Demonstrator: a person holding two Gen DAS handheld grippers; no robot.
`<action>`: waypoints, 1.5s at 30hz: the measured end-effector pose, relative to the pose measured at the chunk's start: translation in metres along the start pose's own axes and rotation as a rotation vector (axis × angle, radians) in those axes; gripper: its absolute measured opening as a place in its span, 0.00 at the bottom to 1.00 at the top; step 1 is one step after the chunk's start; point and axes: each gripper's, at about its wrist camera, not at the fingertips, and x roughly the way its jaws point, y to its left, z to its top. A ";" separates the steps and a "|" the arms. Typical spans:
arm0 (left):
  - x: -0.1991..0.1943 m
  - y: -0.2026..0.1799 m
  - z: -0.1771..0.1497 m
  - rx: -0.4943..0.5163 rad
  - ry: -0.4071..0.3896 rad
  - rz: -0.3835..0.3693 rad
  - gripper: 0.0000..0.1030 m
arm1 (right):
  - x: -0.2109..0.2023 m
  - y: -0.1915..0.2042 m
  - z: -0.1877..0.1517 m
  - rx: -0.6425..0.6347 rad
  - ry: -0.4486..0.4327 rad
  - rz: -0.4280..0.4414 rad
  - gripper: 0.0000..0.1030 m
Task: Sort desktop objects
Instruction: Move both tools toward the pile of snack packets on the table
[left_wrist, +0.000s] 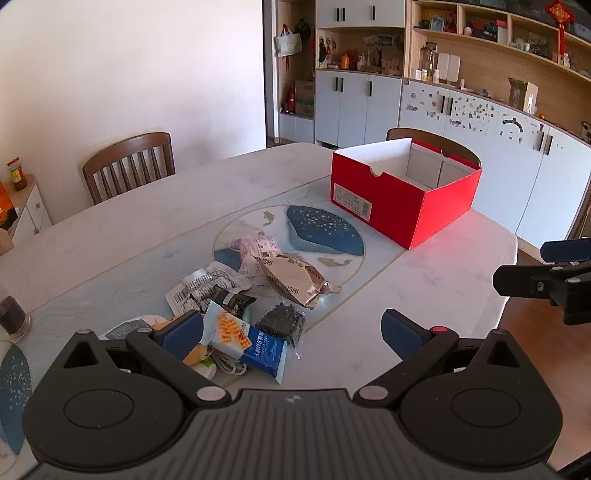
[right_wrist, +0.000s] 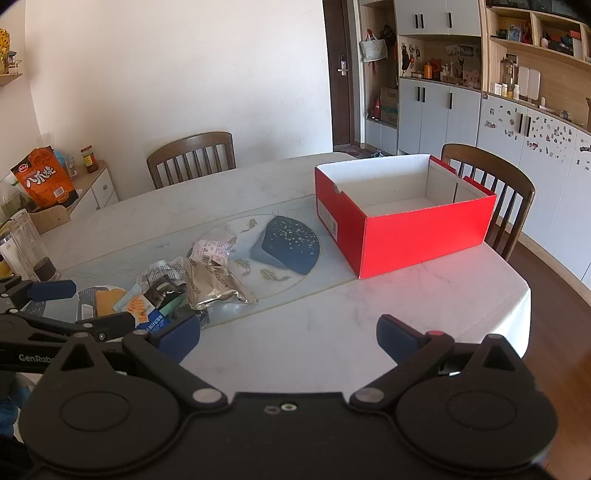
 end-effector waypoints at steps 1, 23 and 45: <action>0.000 0.001 0.000 -0.006 -0.001 -0.001 1.00 | 0.000 -0.001 -0.001 0.001 -0.002 0.002 1.00; 0.000 0.024 0.002 -0.044 -0.012 -0.024 1.00 | 0.013 0.023 0.005 -0.052 -0.026 0.009 0.99; 0.001 0.058 0.000 -0.086 -0.034 -0.007 1.00 | 0.033 0.054 0.016 -0.082 -0.056 0.057 0.98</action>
